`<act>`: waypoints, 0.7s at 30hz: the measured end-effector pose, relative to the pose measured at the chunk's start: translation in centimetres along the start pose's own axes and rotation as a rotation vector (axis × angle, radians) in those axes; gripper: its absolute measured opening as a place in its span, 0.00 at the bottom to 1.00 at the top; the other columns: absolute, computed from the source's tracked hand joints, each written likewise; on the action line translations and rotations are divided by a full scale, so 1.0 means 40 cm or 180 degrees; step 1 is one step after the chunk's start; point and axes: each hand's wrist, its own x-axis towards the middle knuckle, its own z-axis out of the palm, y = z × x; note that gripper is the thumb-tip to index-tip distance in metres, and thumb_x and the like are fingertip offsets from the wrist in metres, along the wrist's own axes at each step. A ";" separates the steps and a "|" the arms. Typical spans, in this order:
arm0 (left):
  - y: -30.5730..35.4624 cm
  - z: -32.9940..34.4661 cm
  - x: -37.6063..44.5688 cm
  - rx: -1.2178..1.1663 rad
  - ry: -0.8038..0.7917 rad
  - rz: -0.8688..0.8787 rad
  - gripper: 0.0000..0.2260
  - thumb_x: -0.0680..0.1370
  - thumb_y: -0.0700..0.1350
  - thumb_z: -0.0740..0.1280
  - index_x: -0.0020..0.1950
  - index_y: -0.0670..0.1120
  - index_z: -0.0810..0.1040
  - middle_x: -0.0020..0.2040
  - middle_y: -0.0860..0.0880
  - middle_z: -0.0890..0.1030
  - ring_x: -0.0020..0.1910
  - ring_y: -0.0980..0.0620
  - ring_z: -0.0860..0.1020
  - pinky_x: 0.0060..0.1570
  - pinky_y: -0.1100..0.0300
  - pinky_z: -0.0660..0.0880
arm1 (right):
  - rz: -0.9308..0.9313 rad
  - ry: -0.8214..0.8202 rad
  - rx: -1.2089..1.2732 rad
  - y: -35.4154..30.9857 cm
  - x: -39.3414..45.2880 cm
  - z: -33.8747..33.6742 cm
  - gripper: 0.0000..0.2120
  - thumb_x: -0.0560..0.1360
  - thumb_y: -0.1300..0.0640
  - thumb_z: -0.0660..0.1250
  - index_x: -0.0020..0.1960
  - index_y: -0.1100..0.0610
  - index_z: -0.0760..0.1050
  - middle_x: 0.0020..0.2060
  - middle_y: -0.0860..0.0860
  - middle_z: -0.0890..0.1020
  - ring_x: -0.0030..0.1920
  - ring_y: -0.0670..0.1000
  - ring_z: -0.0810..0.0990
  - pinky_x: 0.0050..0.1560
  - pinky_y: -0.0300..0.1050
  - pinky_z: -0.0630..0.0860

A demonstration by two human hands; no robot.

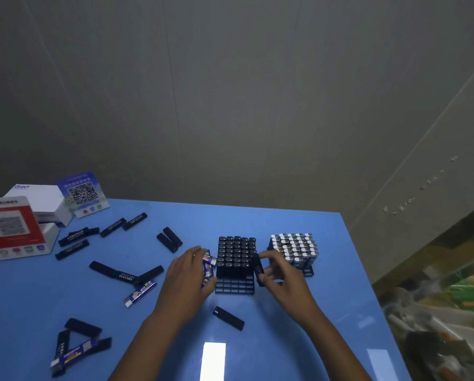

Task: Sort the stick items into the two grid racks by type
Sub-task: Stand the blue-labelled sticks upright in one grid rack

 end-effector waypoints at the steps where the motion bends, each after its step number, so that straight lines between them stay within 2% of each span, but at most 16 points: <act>1: 0.003 0.003 0.000 0.0023 0.0002 -0.0020 0.29 0.80 0.57 0.61 0.77 0.49 0.58 0.76 0.52 0.62 0.74 0.51 0.60 0.75 0.55 0.57 | -0.0052 -0.0003 -0.0044 0.007 0.003 -0.003 0.20 0.78 0.59 0.69 0.61 0.37 0.73 0.41 0.48 0.83 0.46 0.46 0.83 0.54 0.46 0.80; 4: 0.012 0.014 0.001 0.0023 0.0031 -0.0117 0.29 0.79 0.56 0.63 0.77 0.49 0.60 0.75 0.51 0.64 0.73 0.51 0.63 0.73 0.55 0.59 | -0.0095 -0.0092 -0.0094 0.027 0.013 -0.008 0.24 0.77 0.61 0.70 0.61 0.34 0.71 0.40 0.48 0.82 0.45 0.46 0.82 0.51 0.41 0.80; 7: 0.019 0.025 0.004 0.0043 0.0051 -0.0172 0.28 0.79 0.56 0.63 0.77 0.49 0.60 0.74 0.52 0.64 0.72 0.51 0.63 0.73 0.56 0.59 | -0.0118 -0.0238 -0.0011 0.049 0.025 -0.008 0.29 0.77 0.63 0.68 0.67 0.33 0.69 0.44 0.49 0.79 0.44 0.49 0.80 0.47 0.43 0.80; 11: 0.022 0.039 0.011 0.0029 0.0091 -0.0237 0.28 0.79 0.56 0.63 0.76 0.49 0.60 0.74 0.52 0.64 0.72 0.51 0.64 0.72 0.56 0.60 | -0.0085 -0.0290 -0.0102 0.068 0.048 -0.010 0.26 0.77 0.65 0.66 0.63 0.36 0.73 0.44 0.50 0.78 0.42 0.51 0.79 0.42 0.41 0.77; 16: 0.022 0.048 0.022 0.0032 0.0098 -0.0285 0.27 0.80 0.56 0.62 0.76 0.50 0.60 0.73 0.52 0.65 0.72 0.51 0.64 0.73 0.56 0.60 | -0.0205 -0.0197 -0.0652 0.087 0.079 -0.015 0.15 0.75 0.59 0.70 0.52 0.42 0.69 0.38 0.46 0.78 0.38 0.45 0.78 0.39 0.43 0.76; 18: 0.018 0.052 0.025 0.0036 0.0115 -0.0277 0.26 0.80 0.56 0.62 0.76 0.51 0.61 0.72 0.52 0.66 0.71 0.52 0.64 0.72 0.57 0.61 | -0.0173 -0.0276 -0.0881 0.090 0.087 -0.018 0.16 0.75 0.59 0.69 0.52 0.41 0.68 0.36 0.46 0.77 0.37 0.46 0.77 0.38 0.44 0.76; 21: 0.015 0.055 0.035 0.0035 0.0150 -0.0277 0.25 0.80 0.56 0.61 0.75 0.50 0.61 0.72 0.52 0.66 0.71 0.52 0.65 0.71 0.58 0.61 | -0.0238 -0.0400 -0.1005 0.094 0.107 -0.025 0.18 0.76 0.62 0.67 0.56 0.40 0.72 0.39 0.44 0.78 0.39 0.44 0.79 0.40 0.41 0.76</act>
